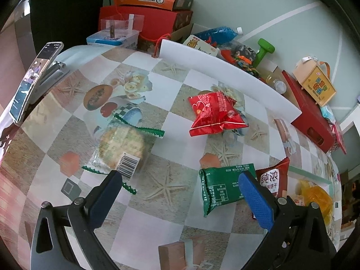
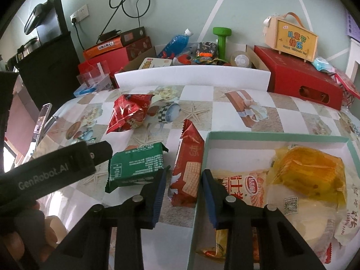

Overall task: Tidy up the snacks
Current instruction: 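Close right gripper on red wafer pack while left gripper approaches green biscuit pack, then close left gripper on green biscuit pack, then carry green pack into tray with left gripper while right gripper carries red wafer pack there, then open both grippers over tray and move them back to the tablecloth, then close left gripper on round biscuit bag while right gripper closes on red candy bag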

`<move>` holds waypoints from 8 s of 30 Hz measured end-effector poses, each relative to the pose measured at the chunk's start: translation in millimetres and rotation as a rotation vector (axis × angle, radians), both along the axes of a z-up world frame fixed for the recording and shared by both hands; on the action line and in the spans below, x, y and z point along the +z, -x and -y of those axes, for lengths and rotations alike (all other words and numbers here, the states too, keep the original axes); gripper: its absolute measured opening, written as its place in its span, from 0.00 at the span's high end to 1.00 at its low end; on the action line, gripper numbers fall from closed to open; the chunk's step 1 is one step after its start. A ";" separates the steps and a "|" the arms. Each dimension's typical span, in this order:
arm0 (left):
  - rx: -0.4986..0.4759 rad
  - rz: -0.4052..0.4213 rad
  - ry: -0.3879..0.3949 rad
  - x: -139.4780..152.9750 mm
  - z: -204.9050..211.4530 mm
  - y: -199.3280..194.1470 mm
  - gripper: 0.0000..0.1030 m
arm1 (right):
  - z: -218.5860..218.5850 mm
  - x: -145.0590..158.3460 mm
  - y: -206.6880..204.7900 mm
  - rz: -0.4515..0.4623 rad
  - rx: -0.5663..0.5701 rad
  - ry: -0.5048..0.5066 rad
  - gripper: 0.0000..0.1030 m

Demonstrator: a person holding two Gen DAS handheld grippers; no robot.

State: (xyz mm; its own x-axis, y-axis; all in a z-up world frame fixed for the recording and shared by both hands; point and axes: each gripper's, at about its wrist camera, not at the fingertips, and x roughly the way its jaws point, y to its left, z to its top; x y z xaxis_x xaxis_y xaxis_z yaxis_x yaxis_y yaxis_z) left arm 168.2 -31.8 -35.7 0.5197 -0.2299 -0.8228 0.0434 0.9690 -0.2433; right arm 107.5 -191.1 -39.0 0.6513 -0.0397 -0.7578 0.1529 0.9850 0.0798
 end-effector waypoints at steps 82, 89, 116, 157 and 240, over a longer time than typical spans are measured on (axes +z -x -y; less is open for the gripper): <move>-0.129 0.021 -0.185 -28.4 80.9 -6.1 0.01 | 41.2 46.8 27.1 0.124 -0.096 0.004 0.75; -0.134 0.034 -0.192 -22.9 75.2 -2.3 0.27 | 42.5 47.3 27.8 0.125 -0.105 0.003 0.75; -0.275 0.207 -0.038 59.1 95.9 49.5 0.30 | 100.9 107.3 97.4 0.297 -0.316 0.050 0.75; -0.425 0.169 -0.049 47.1 156.2 69.6 0.21 | 154.1 63.6 104.0 0.160 -0.492 0.112 0.42; 0.055 0.032 -0.015 -15.3 -55.0 -22.1 0.16 | -29.0 40.1 -35.9 0.133 0.012 -0.125 0.00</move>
State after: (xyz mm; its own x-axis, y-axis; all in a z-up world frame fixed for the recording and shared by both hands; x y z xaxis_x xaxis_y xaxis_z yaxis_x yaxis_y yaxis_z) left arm 190.4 23.2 -50.9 0.5570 -0.1885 -0.8089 -0.0023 0.9736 -0.2284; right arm 143.4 -162.1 1.1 0.7458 0.0580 -0.6637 0.1211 0.9678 0.2207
